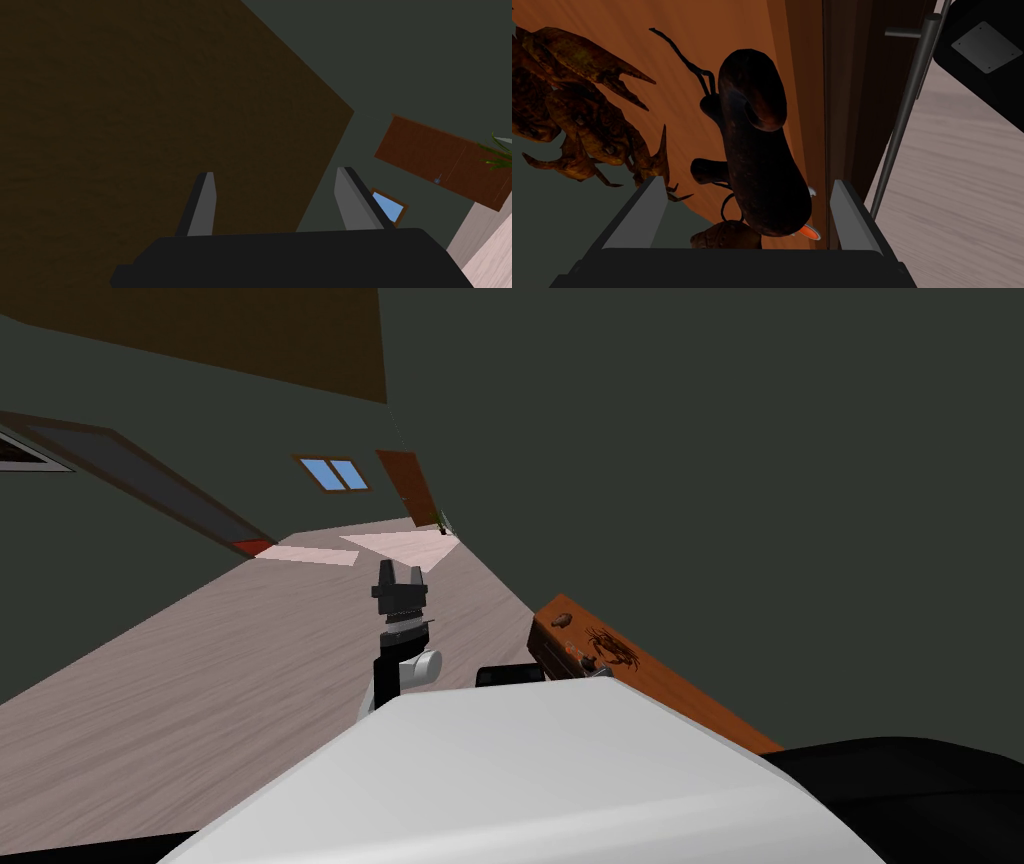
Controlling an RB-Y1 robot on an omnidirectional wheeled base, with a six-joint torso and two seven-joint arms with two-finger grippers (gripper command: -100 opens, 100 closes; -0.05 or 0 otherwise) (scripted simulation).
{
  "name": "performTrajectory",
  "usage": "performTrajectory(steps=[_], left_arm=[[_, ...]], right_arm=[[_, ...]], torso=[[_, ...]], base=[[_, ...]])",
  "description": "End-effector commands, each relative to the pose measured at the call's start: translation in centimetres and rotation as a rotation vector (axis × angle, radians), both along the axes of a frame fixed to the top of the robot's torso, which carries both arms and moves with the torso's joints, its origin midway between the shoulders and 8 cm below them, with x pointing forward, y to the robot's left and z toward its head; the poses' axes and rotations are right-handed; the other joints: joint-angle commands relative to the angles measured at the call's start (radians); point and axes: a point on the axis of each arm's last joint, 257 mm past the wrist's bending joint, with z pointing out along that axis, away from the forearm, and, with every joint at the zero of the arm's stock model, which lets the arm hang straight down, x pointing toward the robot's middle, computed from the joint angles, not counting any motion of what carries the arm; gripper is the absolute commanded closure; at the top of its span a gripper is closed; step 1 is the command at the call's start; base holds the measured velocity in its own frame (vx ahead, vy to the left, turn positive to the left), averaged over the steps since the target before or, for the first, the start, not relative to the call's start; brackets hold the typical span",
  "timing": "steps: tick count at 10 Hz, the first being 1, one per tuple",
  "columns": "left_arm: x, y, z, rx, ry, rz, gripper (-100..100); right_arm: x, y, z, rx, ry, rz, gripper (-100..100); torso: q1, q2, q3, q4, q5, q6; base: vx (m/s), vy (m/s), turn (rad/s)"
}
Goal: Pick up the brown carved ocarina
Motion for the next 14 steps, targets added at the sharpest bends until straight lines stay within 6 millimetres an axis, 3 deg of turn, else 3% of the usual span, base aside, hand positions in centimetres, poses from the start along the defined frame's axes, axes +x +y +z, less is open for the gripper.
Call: performTrajectory(steps=[1,3,4,8,9,10,14], left_arm=[[0.0,0.0,0.0,0.000,0.000,0.000,0],[0.0,0.0,0.0,0.000,0.000,0.000,0],[0.0,0.0,0.0,0.000,0.000,0.000,0],[0.0,0.0,0.0,0.000,0.000,0.000,0],[0.0,0.0,0.0,0.000,0.000,0.000,0],[0.0,0.0,0.0,0.000,0.000,0.000,0],[0.0,0.0,0.0,0.000,0.000,0.000,0]], right_arm=[[0.7,0.2,-0.4,0.000,0.001,-0.001,-100],[1.0,0.3,-0.6,0.000,0.002,-0.001,-100],[1.1,0.3,-0.6,0.000,0.002,-0.001,100],[1.0,0.3,-0.6,-0.002,0.003,0.002,100],[1.0,0.3,-0.6,-0.002,0.003,0.001,0],[0.4,0.0,-0.2,0.000,0.001,-0.001,100],[-1.6,-0.6,0.9,0.000,0.001,0.001,100]], torso=[[0.000,0.000,0.000,0.000,0.000,0.000],[0.000,0.000,0.000,0.000,0.000,0.000],[0.001,-0.001,0.000,0.000,0.000,0.000],[0.002,-0.002,-0.001,0.000,0.000,0.001],[0.002,-0.001,-0.001,0.000,0.000,0.001],[0.002,-0.001,-0.001,0.000,0.000,0.001],[0.005,-0.003,-0.001,0.000,0.001,0.001]], base=[[-0.034,-0.033,0.005],[-0.018,-0.026,0.003],[0.000,0.000,0.000],[0.000,0.000,0.000],[0.000,0.000,0.000],[0.017,0.020,-0.005],[0.029,0.037,-0.005]])
